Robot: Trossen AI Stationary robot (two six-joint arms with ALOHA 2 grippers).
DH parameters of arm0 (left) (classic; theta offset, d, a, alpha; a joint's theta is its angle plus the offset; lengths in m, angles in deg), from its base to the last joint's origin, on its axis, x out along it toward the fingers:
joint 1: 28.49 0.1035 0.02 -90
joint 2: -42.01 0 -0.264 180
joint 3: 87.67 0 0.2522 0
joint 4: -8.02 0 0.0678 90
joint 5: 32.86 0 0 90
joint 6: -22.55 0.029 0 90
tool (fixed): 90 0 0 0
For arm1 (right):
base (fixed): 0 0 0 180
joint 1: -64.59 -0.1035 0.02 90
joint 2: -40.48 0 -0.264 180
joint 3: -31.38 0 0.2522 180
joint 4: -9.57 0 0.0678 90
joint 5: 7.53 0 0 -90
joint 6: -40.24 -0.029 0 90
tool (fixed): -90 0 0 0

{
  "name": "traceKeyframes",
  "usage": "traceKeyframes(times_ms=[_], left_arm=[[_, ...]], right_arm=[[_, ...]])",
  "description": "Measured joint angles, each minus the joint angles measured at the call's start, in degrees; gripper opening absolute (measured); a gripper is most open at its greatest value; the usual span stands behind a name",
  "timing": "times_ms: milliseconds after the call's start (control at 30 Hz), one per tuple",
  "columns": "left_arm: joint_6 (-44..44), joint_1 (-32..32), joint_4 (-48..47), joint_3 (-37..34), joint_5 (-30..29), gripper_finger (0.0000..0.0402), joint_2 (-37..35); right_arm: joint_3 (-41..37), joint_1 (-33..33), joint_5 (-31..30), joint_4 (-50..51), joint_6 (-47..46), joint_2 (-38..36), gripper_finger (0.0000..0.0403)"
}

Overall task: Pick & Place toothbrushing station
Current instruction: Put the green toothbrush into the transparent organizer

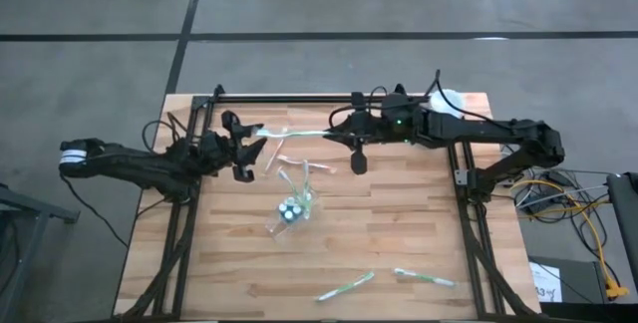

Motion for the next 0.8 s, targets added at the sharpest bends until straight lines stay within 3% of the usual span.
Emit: traceKeyframes(times_ms=[800], left_arm=[[-2.57,-0.04,-0.29,1.12,0.21,0.0179,0.07]], right_arm=[[0.07,0.00,0.20,-1.09,-1.02,0.34,0.0023]])
